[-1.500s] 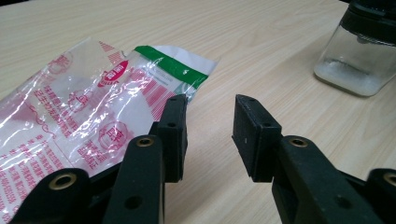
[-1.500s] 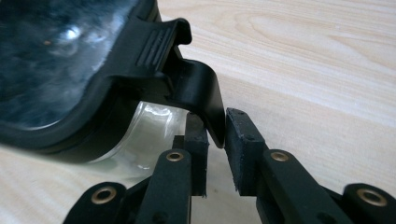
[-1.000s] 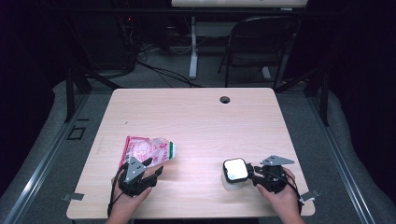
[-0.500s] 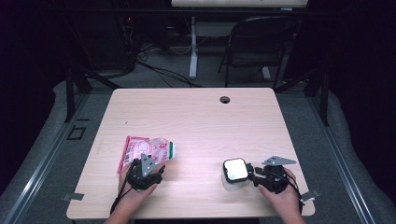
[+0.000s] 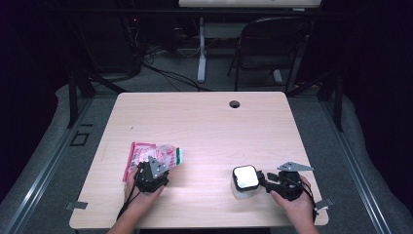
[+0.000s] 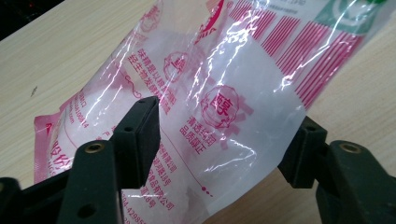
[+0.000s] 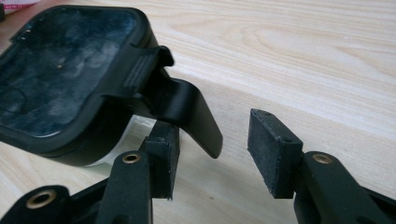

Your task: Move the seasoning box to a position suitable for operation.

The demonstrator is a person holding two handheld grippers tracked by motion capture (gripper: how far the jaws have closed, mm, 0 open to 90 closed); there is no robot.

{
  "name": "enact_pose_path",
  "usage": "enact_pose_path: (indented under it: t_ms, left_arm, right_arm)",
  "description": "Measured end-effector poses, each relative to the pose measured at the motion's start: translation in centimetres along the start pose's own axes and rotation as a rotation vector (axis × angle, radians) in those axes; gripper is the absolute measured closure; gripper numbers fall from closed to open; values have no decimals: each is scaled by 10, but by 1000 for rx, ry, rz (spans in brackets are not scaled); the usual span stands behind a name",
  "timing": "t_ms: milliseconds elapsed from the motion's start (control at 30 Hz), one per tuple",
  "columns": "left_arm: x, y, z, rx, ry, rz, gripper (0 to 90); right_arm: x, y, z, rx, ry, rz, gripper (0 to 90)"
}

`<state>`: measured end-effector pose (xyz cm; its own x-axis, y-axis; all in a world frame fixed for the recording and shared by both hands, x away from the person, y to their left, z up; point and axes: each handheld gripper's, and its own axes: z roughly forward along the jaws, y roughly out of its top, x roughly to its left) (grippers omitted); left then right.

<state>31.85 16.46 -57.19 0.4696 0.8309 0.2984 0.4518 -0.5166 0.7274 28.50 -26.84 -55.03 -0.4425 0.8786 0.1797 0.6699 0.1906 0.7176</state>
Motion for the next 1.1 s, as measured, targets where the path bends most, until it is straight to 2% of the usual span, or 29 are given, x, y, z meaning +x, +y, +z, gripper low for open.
enact_pose_path:
  t_ms: [67, 200, 367, 433, 600, 633, 667, 700, 833, 933, 967, 1000, 1100]
  left_arm:
    - [0, -1, 2, -9, -1, -15, 432]
    - [2, -5, 3, -17, -8, -3, 522]
    - [8, -9, 4, -23, -29, -46, 611]
    - [9, -9, 4, -20, -35, -50, 618]
    - [11, -10, 3, -29, -40, -63, 724]
    - [12, -10, 2, -30, -44, -71, 724]
    - [16, -11, 2, -34, -60, -96, 756]
    - [16, -11, 2, -34, -60, -96, 763]
    - [23, -12, 1, -41, -91, -148, 802]
    - [28, -12, 1, -41, -107, -167, 879]
    - [28, -12, 1, -41, -107, -167, 890]
    - [31, -12, 1, -42, -121, -188, 894]
    - [33, -12, 0, -45, -122, -210, 900]
  right_arm:
    - [-1, -1, 1, -5, 7, 12, 535]
    - [-2, -1, 1, -3, 4, 5, 535]
    - [-3, -2, 4, 10, 9, 4, 536]
    - [-3, -2, 4, 11, 9, 4, 535]
    - [-4, -2, 5, 2, 22, 15, 535]
    - [-4, -2, 5, 2, 22, 15, 535]
    - [-4, -1, 3, 4, 16, 10, 535]
    - [-4, -1, 3, 4, 16, 10, 535]
    - [-4, -1, 2, -7, 21, 11, 542]
    - [-4, -2, 1, 8, 14, -7, 567]
    - [-4, -2, 1, 8, 14, -7, 567]
    - [-3, -1, 0, 4, 17, -13, 576]
    - [-3, -1, -2, 4, 12, -19, 578]
